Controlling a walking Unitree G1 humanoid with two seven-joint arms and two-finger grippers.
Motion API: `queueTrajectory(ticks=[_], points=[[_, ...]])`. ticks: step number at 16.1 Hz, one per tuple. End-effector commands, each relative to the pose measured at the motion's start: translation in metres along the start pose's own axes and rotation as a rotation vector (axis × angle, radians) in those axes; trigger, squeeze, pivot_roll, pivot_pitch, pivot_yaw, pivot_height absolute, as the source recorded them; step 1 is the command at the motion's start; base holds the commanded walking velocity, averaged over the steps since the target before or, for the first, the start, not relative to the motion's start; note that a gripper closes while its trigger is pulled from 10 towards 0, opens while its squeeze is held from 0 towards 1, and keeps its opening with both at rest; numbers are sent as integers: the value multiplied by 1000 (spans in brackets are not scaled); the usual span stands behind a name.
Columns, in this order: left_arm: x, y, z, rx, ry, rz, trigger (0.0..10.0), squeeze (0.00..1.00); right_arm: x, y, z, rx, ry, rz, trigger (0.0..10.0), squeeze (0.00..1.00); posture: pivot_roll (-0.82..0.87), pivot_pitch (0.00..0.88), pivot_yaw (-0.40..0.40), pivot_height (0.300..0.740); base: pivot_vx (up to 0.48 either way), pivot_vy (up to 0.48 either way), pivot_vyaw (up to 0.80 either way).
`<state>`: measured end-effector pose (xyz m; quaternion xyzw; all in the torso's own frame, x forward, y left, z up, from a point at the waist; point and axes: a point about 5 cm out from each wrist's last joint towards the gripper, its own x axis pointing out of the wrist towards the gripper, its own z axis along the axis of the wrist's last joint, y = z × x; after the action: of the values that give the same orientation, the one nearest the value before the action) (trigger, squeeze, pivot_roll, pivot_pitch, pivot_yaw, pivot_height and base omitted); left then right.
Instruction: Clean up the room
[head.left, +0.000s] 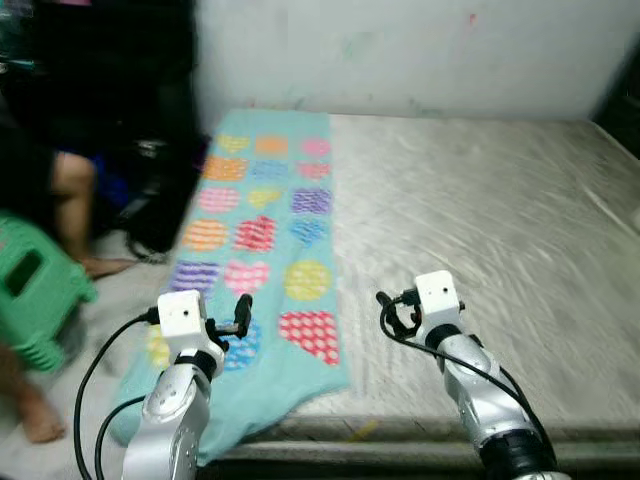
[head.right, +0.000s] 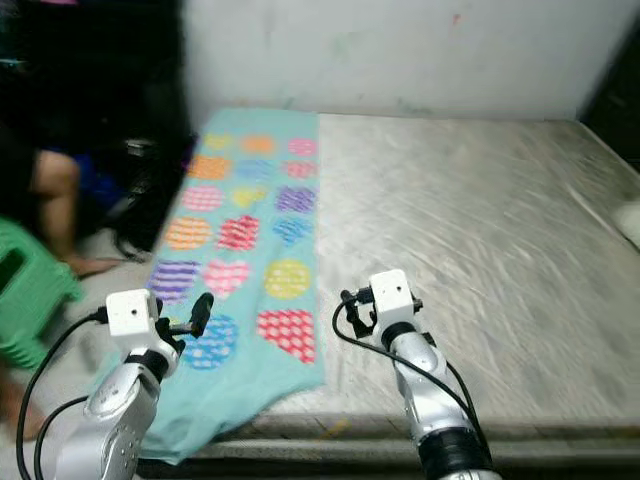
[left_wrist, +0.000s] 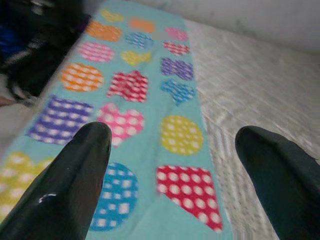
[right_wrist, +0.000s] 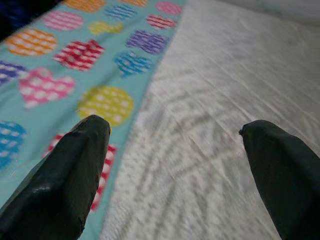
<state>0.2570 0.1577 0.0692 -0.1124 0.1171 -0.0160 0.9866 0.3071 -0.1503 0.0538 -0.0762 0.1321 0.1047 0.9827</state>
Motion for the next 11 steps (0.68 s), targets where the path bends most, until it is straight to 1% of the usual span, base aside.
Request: queueTrajectory(ticks=[1,5,6,9,11], points=[[1,-2,-2,9,16,-4,10000,0,0,-2,-2,10,17,-6,10000,0,-77,0,-28,740,0,0,-800],[1,-2,-1,11,19,-6,10000,0,0,-2,-2,11,17,-9,10000,0,-78,0,-28,740,0,0,-800],[1,-2,-2,12,21,-5,10000,0,0,-2,-2,13,16,-9,10000,0,-77,0,-27,740,0,0,-550],[2,-2,-2,17,26,-2,10000,0,0,-2,-1,12,12,-7,10000,0,-77,0,-27,740,0,0,0],[2,1,-2,21,34,33,10000,0,0,-2,-1,10,10,-5,10000,0,-77,0,-27,740,0,0,0]])
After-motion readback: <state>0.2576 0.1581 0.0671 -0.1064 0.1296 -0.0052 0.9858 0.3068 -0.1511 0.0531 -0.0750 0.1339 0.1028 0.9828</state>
